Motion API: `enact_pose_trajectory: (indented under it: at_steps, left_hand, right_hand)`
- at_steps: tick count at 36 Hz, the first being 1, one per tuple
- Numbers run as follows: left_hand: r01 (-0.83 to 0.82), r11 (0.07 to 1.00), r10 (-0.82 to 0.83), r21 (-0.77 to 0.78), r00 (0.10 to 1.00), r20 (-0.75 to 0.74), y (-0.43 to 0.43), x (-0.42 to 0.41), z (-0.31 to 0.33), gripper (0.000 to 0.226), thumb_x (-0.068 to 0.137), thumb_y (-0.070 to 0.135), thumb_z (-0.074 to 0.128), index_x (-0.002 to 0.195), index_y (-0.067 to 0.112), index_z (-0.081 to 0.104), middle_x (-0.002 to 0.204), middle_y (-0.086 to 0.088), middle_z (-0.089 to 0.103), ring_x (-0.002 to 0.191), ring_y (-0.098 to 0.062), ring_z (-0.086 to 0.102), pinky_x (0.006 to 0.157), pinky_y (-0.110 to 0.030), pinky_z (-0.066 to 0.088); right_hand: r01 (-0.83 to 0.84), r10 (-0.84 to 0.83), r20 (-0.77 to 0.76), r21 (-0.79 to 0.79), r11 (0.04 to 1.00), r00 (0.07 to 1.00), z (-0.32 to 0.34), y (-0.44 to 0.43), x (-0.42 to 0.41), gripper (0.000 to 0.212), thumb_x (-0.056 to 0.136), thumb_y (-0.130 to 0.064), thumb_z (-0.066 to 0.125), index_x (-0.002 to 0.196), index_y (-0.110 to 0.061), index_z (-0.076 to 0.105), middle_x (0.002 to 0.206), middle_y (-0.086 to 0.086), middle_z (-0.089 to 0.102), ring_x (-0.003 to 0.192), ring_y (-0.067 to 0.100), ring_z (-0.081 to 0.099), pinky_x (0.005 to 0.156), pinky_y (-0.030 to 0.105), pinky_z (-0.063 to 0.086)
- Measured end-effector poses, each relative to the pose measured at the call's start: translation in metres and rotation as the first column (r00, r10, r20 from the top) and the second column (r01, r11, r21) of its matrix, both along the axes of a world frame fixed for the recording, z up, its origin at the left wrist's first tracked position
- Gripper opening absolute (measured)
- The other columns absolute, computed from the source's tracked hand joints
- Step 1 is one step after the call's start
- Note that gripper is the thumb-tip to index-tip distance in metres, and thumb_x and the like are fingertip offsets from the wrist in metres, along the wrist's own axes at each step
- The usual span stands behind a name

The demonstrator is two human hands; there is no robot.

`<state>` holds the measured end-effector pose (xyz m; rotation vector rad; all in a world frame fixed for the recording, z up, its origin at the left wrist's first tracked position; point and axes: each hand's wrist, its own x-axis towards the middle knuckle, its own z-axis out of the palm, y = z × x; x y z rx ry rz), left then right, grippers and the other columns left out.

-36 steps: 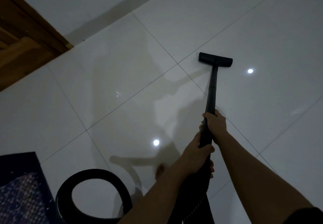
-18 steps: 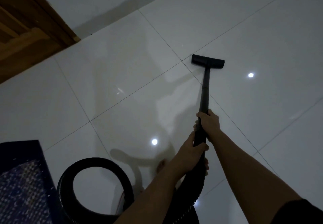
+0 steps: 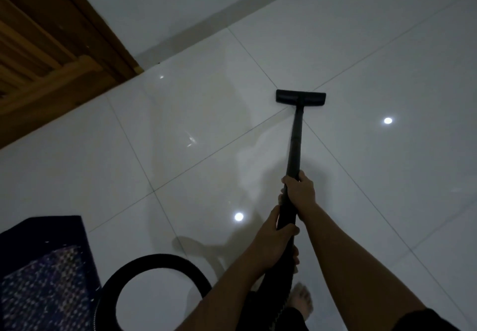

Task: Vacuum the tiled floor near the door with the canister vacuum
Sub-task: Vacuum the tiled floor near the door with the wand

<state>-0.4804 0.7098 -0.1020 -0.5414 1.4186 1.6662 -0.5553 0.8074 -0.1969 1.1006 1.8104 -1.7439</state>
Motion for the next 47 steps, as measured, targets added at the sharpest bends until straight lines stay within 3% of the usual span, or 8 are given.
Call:
enact_pose_trajectory:
  at_steps: [5,14,27,35,43,47]
  left_hand:
    - [0.004,1.000,-0.004,-0.001,1.000,-0.008,-0.003,-0.021,-0.004,0.050,0.097,0.011,0.048,0.142,0.026,0.032,0.063,-0.012,0.052,0.043,-0.016,0.055,0.042,-0.026,0.049]
    - [0.020,0.999,-0.022,-0.034,0.998,-0.052,0.012,-0.051,-0.009,0.044,0.096,0.011,0.048,0.137,0.024,0.038,0.069,-0.010,0.052,0.046,-0.015,0.054,0.048,-0.029,0.049]
    - [-0.004,1.000,0.004,-0.003,1.000,0.011,0.067,-0.101,-0.005,0.043,0.095,0.012,0.049,0.136,0.020,0.038,0.066,-0.013,0.052,0.042,-0.014,0.054,0.042,-0.025,0.049]
    - [-0.003,1.000,0.003,-0.008,1.000,0.002,0.111,-0.127,-0.004,0.043,0.096,0.012,0.048,0.137,0.020,0.038,0.066,-0.012,0.051,0.041,-0.014,0.053,0.041,-0.025,0.049]
    - [0.037,0.999,-0.037,-0.032,0.999,-0.010,0.140,-0.148,-0.002,0.045,0.095,0.014,0.050,0.137,0.022,0.039,0.067,-0.012,0.052,0.046,-0.016,0.054,0.043,-0.027,0.050]
    - [0.046,0.998,-0.046,-0.039,0.999,0.002,0.153,-0.151,-0.003,0.045,0.095,0.014,0.050,0.137,0.022,0.038,0.067,-0.012,0.052,0.045,-0.016,0.054,0.043,-0.026,0.049]
  right_hand:
    - [-0.023,0.024,-0.026,0.037,0.999,0.999,-0.005,-0.002,-0.022,0.033,0.088,-0.008,0.058,0.120,-0.005,0.052,0.077,0.017,0.056,0.050,0.023,0.055,0.052,0.033,0.051]
    - [-0.036,0.038,-0.040,0.063,0.997,0.998,-0.004,0.013,-0.055,0.032,0.089,-0.009,0.058,0.120,-0.005,0.052,0.079,0.016,0.058,0.049,0.021,0.055,0.048,0.028,0.050]
    - [-0.040,0.044,-0.065,0.059,0.997,0.997,-0.001,0.070,-0.103,0.033,0.089,-0.008,0.059,0.121,-0.005,0.051,0.087,0.019,0.057,0.049,0.020,0.056,0.047,0.028,0.049]
    - [-0.069,0.075,-0.081,0.079,0.994,0.994,0.004,0.114,-0.132,0.033,0.088,-0.007,0.057,0.121,-0.004,0.051,0.076,0.012,0.056,0.051,0.019,0.056,0.053,0.032,0.051]
    - [-0.077,0.088,-0.089,0.114,0.990,0.992,0.001,0.149,-0.151,0.033,0.089,-0.012,0.057,0.121,-0.006,0.050,0.080,0.012,0.059,0.055,0.019,0.059,0.063,0.036,0.057]
    - [-0.071,0.080,-0.074,0.125,0.990,0.994,-0.002,0.162,-0.152,0.035,0.088,-0.014,0.057,0.122,-0.006,0.050,0.087,0.016,0.060,0.062,0.023,0.062,0.078,0.047,0.059]
